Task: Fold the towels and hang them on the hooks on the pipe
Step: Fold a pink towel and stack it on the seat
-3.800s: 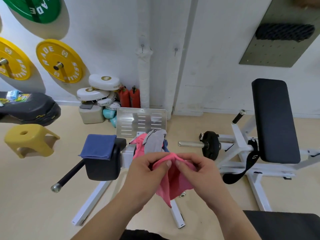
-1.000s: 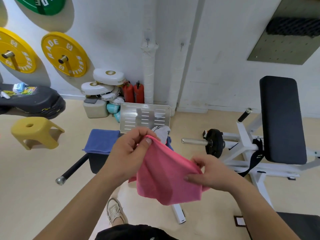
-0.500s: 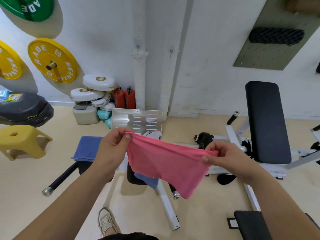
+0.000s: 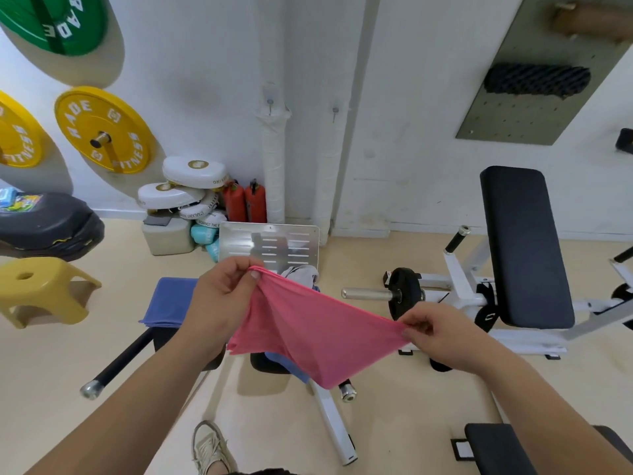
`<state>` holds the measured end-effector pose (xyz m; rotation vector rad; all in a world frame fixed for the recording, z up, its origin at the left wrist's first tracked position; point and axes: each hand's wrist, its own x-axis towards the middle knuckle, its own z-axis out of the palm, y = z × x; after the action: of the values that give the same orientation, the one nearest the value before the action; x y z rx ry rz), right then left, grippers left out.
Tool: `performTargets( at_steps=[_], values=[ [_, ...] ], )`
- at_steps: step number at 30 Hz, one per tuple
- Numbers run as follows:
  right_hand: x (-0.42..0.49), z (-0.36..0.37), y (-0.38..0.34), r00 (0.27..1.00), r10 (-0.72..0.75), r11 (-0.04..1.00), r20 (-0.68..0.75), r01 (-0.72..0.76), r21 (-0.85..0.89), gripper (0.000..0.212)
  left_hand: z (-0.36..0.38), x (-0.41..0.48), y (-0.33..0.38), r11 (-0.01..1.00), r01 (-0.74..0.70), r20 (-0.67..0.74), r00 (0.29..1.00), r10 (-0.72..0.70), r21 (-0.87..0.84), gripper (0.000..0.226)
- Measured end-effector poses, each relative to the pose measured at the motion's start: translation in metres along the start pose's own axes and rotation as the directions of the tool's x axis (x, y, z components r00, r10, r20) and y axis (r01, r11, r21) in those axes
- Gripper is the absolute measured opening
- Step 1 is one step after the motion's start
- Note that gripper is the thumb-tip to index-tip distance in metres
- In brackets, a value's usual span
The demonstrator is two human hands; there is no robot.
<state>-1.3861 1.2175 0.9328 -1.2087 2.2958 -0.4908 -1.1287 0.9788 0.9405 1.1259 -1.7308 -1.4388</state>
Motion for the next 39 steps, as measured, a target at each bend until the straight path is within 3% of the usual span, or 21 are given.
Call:
performTargets(
  at_steps=[1,3,5,7,10,13,16,20,23,26,30,33,39],
  values=[
    [0.0,-0.001,0.0,0.998,0.003,1.0,-0.062,-0.003,0.006,0.011,-0.002,-0.002,0.001,1.0,-0.022,-0.001,1.0,0.022,0.005,0.023],
    [0.0,-0.004,0.003,0.982,0.08,0.974,-0.173,-0.041,0.221,0.011,-0.006,-0.004,-0.001,0.999,-0.051,-0.027,0.998,0.051,0.016,0.023],
    [0.001,-0.003,-0.002,0.965,0.18,0.849,-0.191,-0.054,0.526,0.018,-0.007,-0.007,-0.006,0.999,-0.027,-0.027,0.999,0.028,0.027,0.022],
    [0.004,0.007,-0.008,0.94,0.242,0.775,-0.242,-0.037,0.631,0.023,-0.006,-0.01,-0.012,0.999,0.034,-0.011,0.999,-0.033,0.043,0.02],
    [0.007,0.019,-0.022,0.891,0.282,0.812,-0.356,-0.025,0.583,0.015,-0.002,-0.015,-0.015,0.997,0.071,-0.037,0.997,-0.069,0.043,0.02],
    [0.01,0.022,-0.026,0.872,0.34,0.788,-0.353,-0.06,0.612,0.016,-0.001,-0.015,-0.019,0.991,0.134,-0.044,0.99,-0.132,0.028,0.019],
    [0.014,0.025,-0.026,0.847,0.391,0.754,-0.36,-0.071,0.653,0.02,0.0,-0.017,-0.022,0.966,0.258,0.004,0.966,-0.258,0.014,0.015],
    [0.009,0.031,-0.037,0.835,0.424,0.675,-0.351,-0.032,0.738,0.022,0.002,-0.02,-0.016,0.891,0.442,0.124,0.895,-0.429,-0.109,0.028],
    [0.0,0.039,-0.058,0.839,0.42,0.636,-0.347,0.001,0.771,0.016,0.012,-0.03,-0.003,0.904,0.394,0.088,0.919,-0.384,-0.169,0.02],
    [-0.015,0.054,-0.089,0.916,0.297,0.619,-0.269,0.03,0.785,0.01,0.033,-0.056,0.018,0.953,0.247,0.101,0.967,-0.232,-0.175,0.01],
    [-0.033,0.075,-0.121,0.954,0.15,0.662,-0.261,0.1,0.743,0.023,0.06,-0.089,0.027,0.983,0.115,0.176,0.98,-0.089,-0.145,0.017],
    [-0.039,0.084,-0.123,0.947,0.131,0.73,-0.293,0.108,0.675,0.023,0.059,-0.094,0.02,0.994,0.072,0.136,0.989,-0.06,-0.082,0.021],
    [-0.042,0.091,-0.123,0.937,0.185,0.667,-0.297,0.102,0.738,0.021,0.057,-0.096,0.018,0.993,0.089,0.146,0.986,-0.077,-0.074,0.026]
  ],
)
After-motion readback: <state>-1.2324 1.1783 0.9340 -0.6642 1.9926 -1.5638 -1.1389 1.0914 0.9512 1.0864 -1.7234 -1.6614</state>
